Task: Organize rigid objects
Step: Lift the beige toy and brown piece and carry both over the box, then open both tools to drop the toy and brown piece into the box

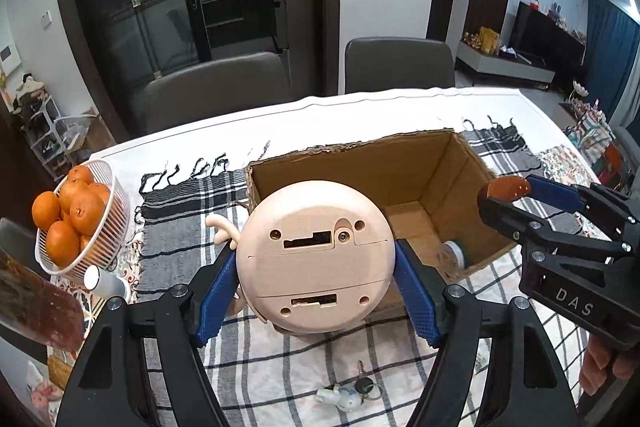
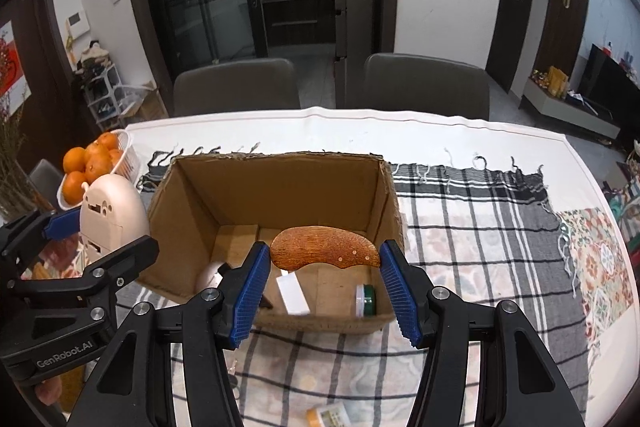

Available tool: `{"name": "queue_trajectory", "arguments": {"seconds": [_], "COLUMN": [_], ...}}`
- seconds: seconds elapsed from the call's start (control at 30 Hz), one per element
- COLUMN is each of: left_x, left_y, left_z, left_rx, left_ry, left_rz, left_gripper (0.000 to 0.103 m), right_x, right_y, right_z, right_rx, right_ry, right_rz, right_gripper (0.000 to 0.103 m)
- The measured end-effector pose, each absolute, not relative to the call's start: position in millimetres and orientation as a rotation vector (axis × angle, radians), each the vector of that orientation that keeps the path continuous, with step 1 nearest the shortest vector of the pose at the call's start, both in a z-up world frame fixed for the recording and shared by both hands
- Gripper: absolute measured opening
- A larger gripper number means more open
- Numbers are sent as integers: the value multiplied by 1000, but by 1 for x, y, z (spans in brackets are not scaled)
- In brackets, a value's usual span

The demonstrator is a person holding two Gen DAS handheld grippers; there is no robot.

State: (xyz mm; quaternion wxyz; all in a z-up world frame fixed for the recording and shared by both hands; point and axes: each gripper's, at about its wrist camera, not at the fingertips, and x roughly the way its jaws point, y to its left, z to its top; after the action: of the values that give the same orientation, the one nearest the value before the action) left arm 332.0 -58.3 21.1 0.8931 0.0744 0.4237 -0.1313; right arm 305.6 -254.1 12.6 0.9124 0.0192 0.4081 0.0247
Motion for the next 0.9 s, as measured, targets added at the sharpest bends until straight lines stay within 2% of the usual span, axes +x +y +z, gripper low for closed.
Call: {"name": "queue_trajectory", "arguments": {"seconds": [0.6,0.9], "left_x": [378,359], "left_y": [-75,-74], "left_z": [-11,-2], "left_rx": [205,233], "left_ry": [1070,993], "left_rz": [-301,-261], "left_gripper": [74,75], "right_x": [355,347], "right_y": [-260,-265], "right_z": [-17,-23], "right_rx": [74,65], "right_ry": [988,995], "right_rz": [108,66], "right_gripper": [59,60]}}
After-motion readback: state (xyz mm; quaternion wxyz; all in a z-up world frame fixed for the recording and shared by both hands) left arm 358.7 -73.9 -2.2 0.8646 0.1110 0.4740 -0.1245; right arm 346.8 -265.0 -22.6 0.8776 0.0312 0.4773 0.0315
